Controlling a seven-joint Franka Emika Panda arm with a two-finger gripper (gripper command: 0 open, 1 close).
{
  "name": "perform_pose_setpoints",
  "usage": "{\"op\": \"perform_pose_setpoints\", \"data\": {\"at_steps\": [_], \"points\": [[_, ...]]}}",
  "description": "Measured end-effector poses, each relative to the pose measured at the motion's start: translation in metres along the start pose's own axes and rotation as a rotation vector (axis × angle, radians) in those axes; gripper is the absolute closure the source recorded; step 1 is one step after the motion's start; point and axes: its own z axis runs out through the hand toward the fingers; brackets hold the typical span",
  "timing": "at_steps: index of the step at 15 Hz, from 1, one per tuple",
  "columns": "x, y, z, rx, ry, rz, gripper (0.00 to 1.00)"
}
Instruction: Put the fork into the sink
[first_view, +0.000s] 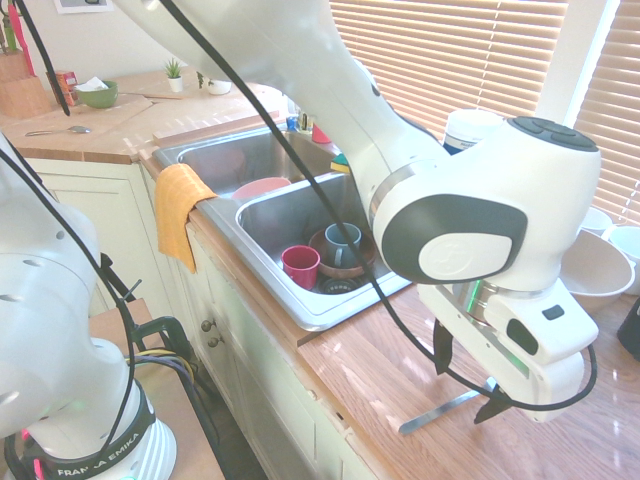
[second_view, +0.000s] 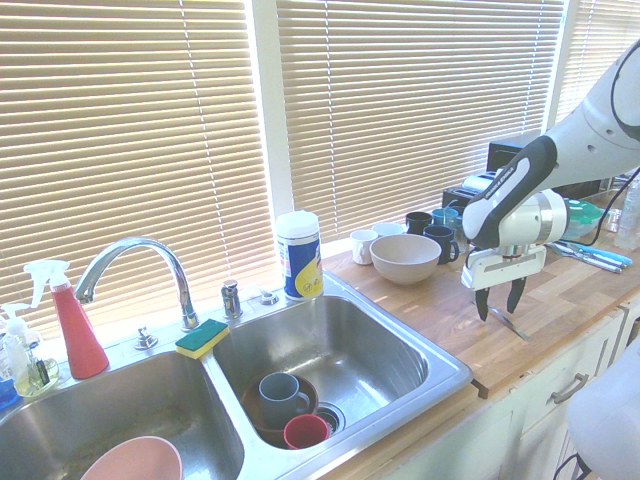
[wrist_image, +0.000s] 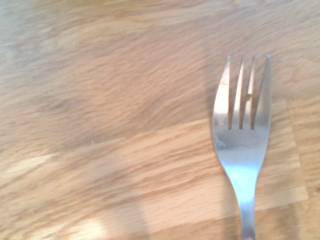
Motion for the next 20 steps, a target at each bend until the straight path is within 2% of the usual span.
{"op": "perform_pose_setpoints", "data": {"at_steps": [17, 20], "points": [[0.007, 0.011, 0.004, 0.02, -0.002, -0.008, 1.0], [0.013, 0.008, -0.01, 0.038, 0.019, -0.009, 1.0]]}}
